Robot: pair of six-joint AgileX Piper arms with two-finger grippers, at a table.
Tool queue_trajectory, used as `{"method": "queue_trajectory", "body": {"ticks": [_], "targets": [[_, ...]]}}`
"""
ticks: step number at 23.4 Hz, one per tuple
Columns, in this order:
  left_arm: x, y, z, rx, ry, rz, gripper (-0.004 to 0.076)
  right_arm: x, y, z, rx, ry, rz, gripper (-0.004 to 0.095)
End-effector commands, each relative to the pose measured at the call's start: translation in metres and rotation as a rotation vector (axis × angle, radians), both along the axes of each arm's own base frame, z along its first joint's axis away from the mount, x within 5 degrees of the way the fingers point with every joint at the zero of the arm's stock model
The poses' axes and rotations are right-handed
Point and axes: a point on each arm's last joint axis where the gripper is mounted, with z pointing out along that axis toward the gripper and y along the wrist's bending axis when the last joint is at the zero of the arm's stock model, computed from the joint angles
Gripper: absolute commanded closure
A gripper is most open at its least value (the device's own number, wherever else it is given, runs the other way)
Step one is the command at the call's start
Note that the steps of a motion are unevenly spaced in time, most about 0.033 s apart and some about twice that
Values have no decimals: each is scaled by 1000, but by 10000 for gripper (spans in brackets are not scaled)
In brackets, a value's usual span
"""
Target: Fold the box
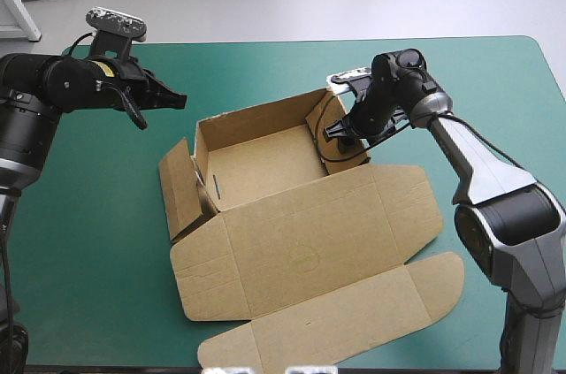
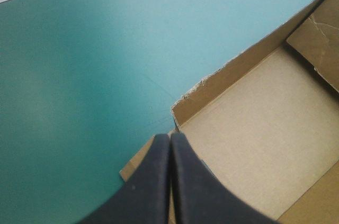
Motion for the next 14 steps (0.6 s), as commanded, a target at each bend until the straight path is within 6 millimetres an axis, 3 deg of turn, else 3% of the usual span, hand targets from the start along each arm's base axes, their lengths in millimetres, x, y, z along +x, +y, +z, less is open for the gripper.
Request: {"method": "queue_trajectory", "body": {"ticks": [1,5,9,11,12,13,14], "targets": [[-9,1,22,-32,-107,2,732,-8,-3,28,29,-59,0,318],[-6,1,20,-27,-101,-1,732,-4,-2,18,23,-35,0,360],[-3,0,15,-20,-75,-3,732,-2,0,13,23,-23,0,473],[-1,0,13,-15,-66,-7,732,-2,0,13,23,-23,0,652],[-1,0,13,-14,-65,-8,732,-2,-1,13,19,-26,2,841],[-1,0,13,-12,-67,-9,732,-2,-1,13,14,-29,7,929],[-1,0,13,-12,-67,-8,732,-2,-1,14,14,-33,7,911]]}}
